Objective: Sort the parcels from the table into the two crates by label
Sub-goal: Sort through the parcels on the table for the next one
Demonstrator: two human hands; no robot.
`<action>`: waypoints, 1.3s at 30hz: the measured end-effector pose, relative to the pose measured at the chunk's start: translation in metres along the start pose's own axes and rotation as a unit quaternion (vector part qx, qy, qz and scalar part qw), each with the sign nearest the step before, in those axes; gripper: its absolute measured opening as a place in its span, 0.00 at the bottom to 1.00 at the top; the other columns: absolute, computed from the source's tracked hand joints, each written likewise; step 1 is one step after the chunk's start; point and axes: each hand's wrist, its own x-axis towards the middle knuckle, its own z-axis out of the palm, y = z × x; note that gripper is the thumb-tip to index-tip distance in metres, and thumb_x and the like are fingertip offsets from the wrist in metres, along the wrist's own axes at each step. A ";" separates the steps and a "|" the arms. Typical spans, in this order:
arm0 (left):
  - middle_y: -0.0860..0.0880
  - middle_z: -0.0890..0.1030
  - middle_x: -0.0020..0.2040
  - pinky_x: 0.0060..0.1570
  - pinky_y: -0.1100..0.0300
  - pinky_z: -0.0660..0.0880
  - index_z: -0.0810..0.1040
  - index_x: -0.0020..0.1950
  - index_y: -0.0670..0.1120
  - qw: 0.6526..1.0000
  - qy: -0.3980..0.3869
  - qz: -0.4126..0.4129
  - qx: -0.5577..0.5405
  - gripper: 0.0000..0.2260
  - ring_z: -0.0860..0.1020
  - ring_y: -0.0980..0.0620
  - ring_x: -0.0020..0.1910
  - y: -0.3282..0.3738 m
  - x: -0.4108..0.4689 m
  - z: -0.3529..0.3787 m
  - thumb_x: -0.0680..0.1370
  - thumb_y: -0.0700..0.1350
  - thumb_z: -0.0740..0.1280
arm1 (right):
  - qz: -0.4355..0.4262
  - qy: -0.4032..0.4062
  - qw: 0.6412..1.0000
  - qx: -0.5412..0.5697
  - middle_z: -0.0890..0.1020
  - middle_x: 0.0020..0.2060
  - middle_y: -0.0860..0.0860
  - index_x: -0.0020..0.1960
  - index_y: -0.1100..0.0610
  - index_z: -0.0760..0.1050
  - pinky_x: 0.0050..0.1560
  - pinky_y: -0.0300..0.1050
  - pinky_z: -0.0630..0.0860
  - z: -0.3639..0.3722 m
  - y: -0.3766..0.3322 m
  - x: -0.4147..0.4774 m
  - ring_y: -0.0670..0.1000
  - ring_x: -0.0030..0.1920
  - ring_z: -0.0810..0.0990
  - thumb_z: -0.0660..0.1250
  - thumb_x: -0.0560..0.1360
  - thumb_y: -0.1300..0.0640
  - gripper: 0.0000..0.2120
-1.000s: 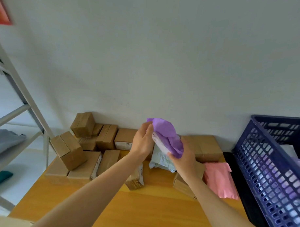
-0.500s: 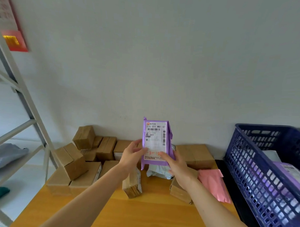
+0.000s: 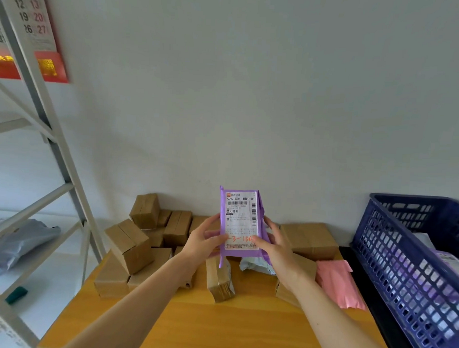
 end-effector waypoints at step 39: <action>0.47 0.79 0.56 0.42 0.60 0.80 0.65 0.67 0.62 0.954 -0.295 -0.017 0.041 0.24 0.81 0.51 0.52 -0.051 -0.103 0.277 0.77 0.43 0.69 | 0.024 0.306 0.950 -0.051 0.80 0.54 0.44 0.61 0.48 0.72 0.47 0.35 0.78 -0.206 0.028 -0.259 0.41 0.55 0.78 0.63 0.76 0.70 0.21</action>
